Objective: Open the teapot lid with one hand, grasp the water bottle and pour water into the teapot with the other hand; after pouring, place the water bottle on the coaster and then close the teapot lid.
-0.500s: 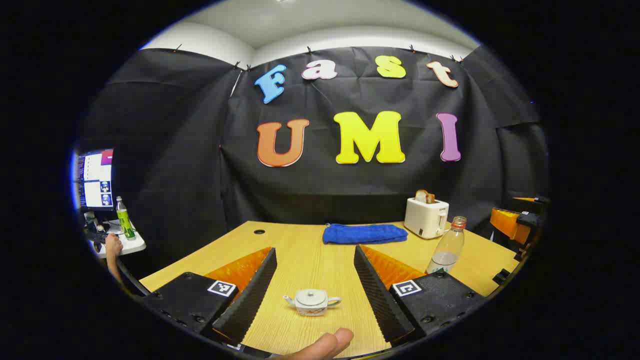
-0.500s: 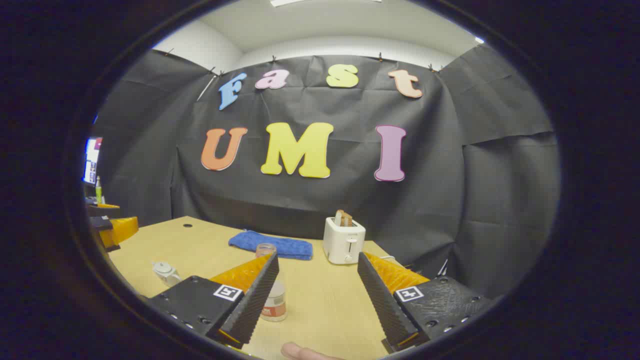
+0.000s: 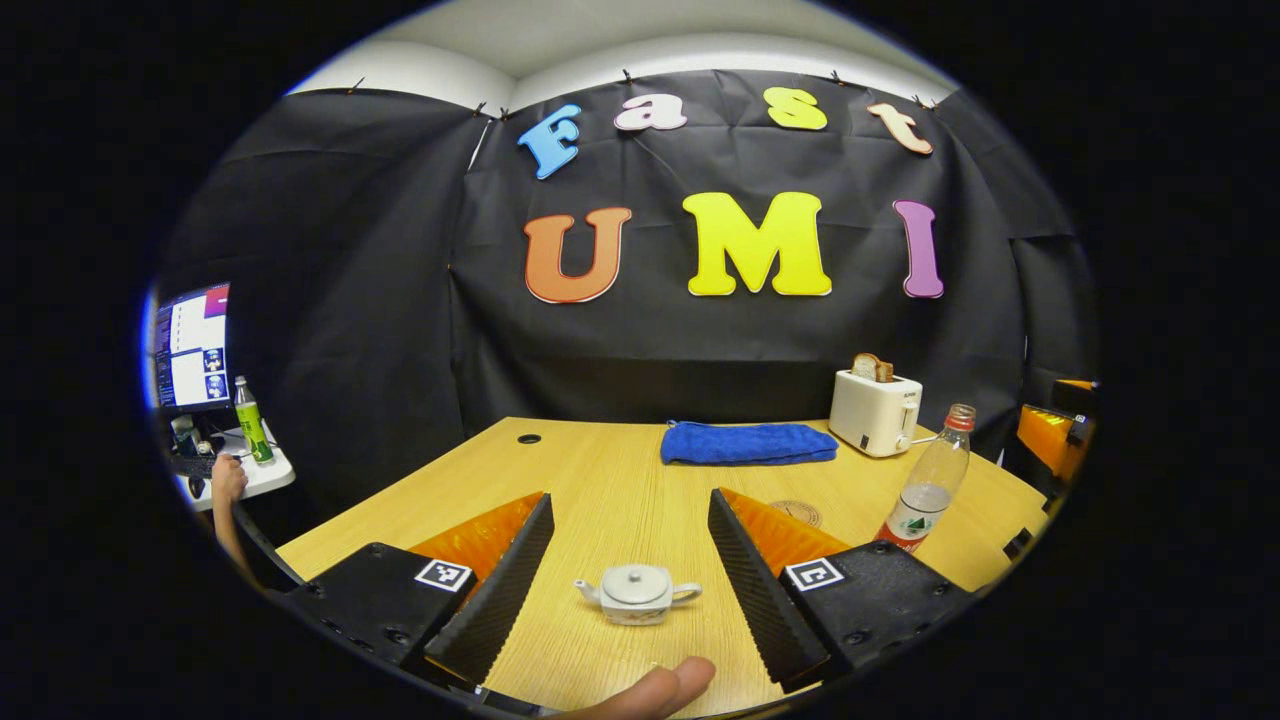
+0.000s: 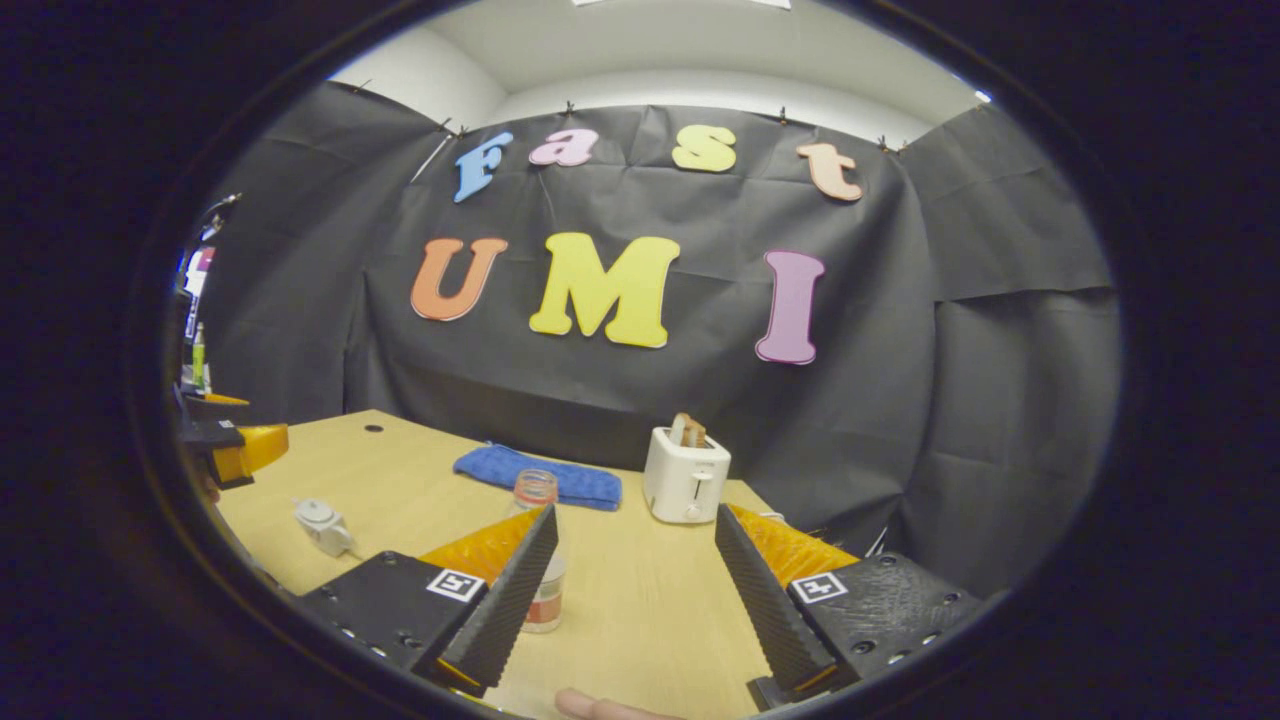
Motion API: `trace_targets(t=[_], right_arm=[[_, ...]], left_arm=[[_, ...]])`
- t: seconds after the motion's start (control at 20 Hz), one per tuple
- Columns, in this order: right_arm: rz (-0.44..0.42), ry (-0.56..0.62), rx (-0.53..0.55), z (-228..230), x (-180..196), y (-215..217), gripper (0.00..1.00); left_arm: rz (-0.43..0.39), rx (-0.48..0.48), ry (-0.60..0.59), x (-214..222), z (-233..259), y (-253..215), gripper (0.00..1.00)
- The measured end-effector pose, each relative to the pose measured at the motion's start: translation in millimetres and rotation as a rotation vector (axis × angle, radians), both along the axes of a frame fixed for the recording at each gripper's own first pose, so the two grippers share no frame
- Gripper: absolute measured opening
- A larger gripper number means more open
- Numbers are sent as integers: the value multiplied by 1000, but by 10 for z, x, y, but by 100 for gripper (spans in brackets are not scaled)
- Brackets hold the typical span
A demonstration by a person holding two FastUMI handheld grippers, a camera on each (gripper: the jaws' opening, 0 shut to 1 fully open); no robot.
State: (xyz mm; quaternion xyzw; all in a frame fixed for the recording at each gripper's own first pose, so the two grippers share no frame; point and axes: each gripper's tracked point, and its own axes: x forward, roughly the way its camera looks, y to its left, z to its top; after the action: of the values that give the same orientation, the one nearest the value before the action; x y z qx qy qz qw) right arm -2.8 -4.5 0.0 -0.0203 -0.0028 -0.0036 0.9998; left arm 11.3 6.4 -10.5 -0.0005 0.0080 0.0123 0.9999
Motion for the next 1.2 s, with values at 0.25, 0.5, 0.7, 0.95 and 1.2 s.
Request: trace_targets(t=[0.25, 0.5, 0.7, 0.95, 1.2], right_arm=[[6, 3, -17, 1, -4, 64, 95], [6, 7, -30, -22, 10, 87, 95], [2, 12, -28, -35, 41, 75, 95], [-7, 27, -35, -84, 70, 76, 95], [-3, 35, -55, -116, 95, 116, 95]], left_arm=[[-13, -6, -9, 2, 28, -4, 98], [-34, -35, -21, 182, -27, 25, 98], [-31, -43, 22, 407, -268, 41, 98], [2, -22, 88, 617, -593, 85, 98], [-19, -5, 106, 745, -823, -10, 89]])
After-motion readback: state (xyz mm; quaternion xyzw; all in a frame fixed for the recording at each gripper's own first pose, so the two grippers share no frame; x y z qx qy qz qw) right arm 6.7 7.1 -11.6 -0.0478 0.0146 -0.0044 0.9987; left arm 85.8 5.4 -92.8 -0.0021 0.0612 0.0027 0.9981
